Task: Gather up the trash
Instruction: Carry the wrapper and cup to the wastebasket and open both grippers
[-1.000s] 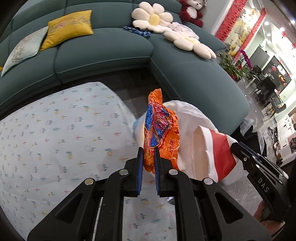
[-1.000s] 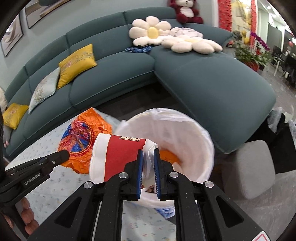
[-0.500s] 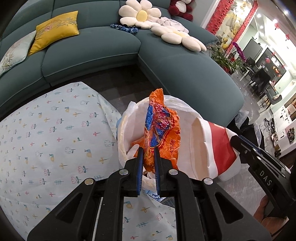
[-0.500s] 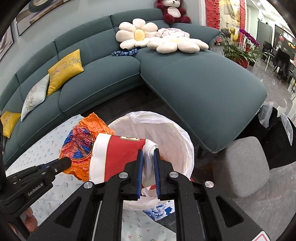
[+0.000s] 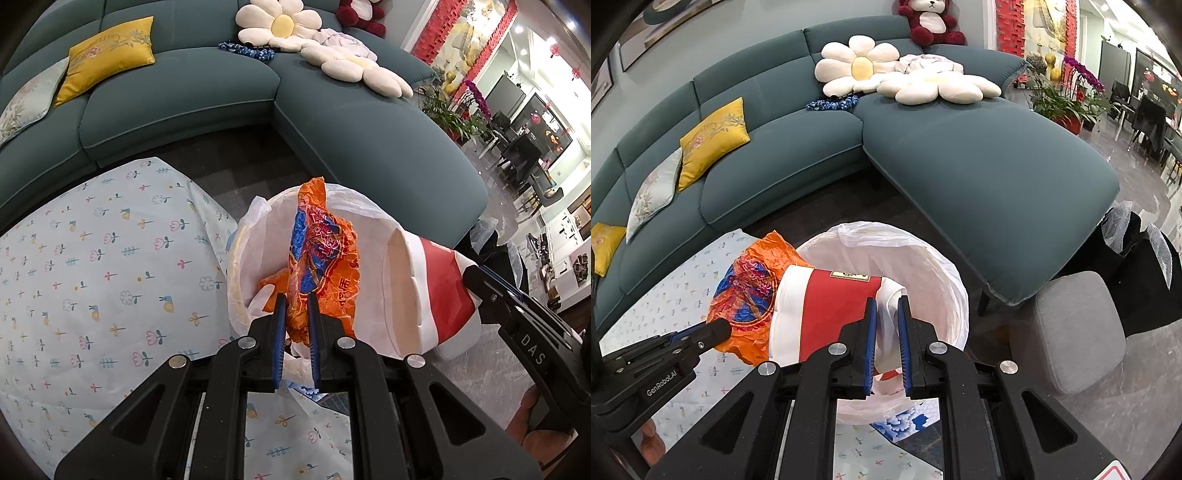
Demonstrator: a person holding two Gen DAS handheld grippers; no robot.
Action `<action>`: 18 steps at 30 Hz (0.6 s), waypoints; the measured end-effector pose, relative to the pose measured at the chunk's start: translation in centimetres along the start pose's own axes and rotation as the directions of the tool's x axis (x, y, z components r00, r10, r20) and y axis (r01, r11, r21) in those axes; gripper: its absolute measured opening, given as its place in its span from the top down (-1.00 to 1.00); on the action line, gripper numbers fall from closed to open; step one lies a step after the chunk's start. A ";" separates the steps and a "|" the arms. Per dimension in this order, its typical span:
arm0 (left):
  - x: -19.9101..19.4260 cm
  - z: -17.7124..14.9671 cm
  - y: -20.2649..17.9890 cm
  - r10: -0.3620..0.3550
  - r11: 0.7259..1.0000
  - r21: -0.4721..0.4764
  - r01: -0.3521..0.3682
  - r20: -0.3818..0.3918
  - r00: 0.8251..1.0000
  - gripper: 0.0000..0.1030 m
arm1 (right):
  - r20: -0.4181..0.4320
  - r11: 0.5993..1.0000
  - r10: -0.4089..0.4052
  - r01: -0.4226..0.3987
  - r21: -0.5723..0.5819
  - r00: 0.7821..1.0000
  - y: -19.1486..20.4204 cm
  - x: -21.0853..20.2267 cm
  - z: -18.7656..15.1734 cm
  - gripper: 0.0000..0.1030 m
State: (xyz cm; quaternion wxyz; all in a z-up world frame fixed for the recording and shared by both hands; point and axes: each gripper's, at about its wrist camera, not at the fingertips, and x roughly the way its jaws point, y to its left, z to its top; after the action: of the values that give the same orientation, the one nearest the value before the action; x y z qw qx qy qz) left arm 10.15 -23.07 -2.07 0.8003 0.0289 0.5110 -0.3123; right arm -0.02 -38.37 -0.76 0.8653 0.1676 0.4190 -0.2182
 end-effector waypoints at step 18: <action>0.8 0.0 -0.3 -0.006 1.000 -0.007 0.006 -0.016 1.000 0.78 | -0.005 1.000 -0.005 0.005 -0.004 1.000 -0.1 0.2 -0.3 0.79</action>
State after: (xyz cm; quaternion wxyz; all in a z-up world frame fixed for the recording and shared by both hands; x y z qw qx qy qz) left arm 10.19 -23.64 -2.68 0.7954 0.0270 0.5185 -0.3128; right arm -0.14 -38.43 -1.12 0.8640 0.1654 0.4221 -0.2191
